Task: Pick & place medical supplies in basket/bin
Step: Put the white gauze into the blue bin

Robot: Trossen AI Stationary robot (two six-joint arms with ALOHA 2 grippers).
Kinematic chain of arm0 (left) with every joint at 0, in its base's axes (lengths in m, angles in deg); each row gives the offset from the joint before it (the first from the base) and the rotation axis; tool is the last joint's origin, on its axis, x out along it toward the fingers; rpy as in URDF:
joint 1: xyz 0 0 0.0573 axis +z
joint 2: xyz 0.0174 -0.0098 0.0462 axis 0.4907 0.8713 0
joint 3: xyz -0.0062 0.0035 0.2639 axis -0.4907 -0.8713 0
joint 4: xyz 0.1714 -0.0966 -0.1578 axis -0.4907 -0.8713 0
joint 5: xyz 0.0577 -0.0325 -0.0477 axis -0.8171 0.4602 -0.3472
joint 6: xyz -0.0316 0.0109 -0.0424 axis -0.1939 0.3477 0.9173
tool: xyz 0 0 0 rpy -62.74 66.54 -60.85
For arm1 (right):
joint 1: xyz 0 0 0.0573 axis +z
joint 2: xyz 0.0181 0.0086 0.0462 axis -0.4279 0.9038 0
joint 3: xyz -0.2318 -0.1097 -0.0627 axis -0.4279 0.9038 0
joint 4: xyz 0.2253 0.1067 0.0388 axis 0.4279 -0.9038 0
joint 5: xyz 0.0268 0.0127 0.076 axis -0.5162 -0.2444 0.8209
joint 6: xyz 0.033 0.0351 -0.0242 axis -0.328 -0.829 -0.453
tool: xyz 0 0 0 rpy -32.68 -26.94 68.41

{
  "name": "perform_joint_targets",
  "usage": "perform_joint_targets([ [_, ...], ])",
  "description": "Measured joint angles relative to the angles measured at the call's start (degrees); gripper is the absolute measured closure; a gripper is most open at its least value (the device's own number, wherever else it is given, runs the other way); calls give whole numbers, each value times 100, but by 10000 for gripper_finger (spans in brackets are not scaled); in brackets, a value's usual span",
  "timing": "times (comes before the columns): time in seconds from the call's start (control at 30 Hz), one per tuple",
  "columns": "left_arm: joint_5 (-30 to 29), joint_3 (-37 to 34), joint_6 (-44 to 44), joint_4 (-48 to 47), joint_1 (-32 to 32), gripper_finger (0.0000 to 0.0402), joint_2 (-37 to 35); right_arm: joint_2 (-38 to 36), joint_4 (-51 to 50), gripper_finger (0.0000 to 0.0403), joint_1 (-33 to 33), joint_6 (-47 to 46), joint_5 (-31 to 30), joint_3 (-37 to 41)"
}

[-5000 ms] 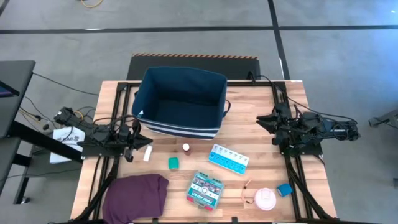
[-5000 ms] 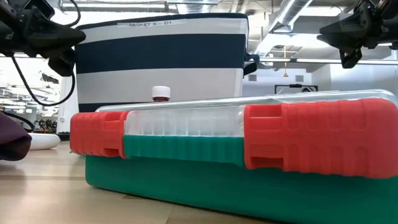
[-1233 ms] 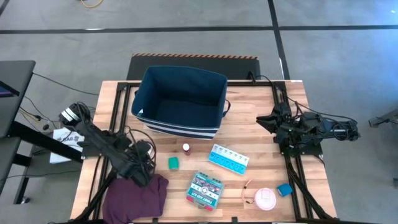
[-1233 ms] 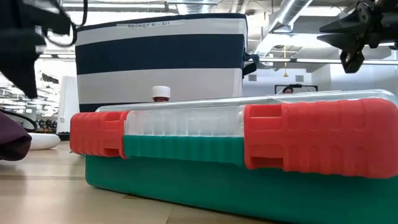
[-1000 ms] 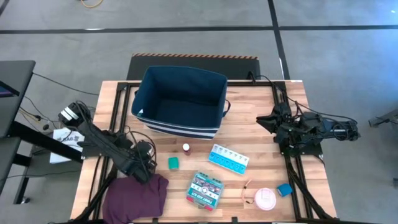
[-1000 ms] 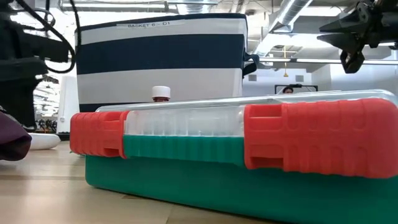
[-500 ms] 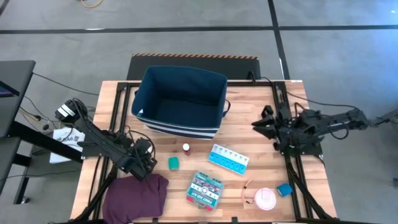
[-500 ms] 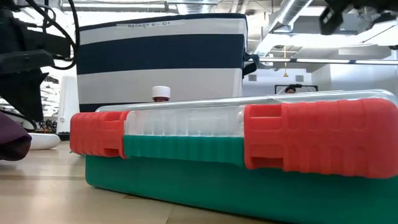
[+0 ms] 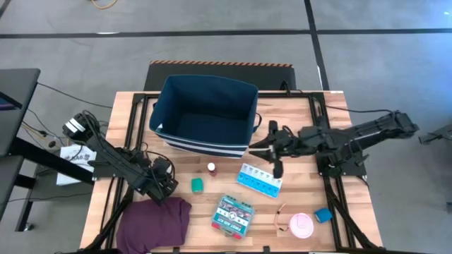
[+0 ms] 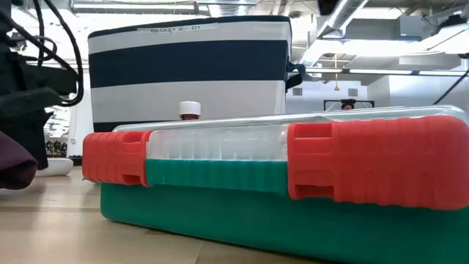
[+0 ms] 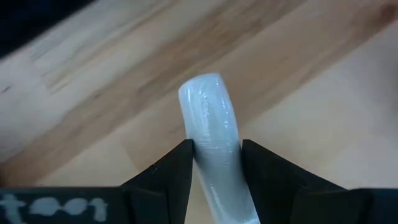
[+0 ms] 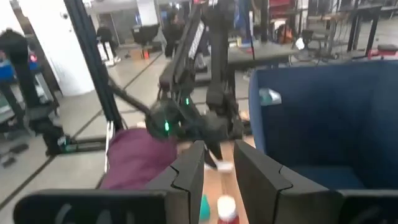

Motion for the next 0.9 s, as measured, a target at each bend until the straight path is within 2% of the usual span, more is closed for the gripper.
perform_joint_targets([
  [0.17, 97, -94, -221, 363, -2, 275, 2, 449, -657, 321, -2, -2, 5, -552],
  [0.3, 126, -27, -305, 650, -15, 311, 9, 638, -856, 321, -2, -3, 7, -733],
  [0.47, 95, 441, -857, 702, -17, 357, 15, 675, -886, 321, -27, -3, 7, -756],
  [0.7, -645, 1505, -1921, 643, -17, 350, 15, 653, -901, 321, -32, -7, 7, -757],
  [0.9, -1283, 2954, -3272, 87, 26, 348, 15, 653, -902, 321, -17, -9, 7, -757],
])
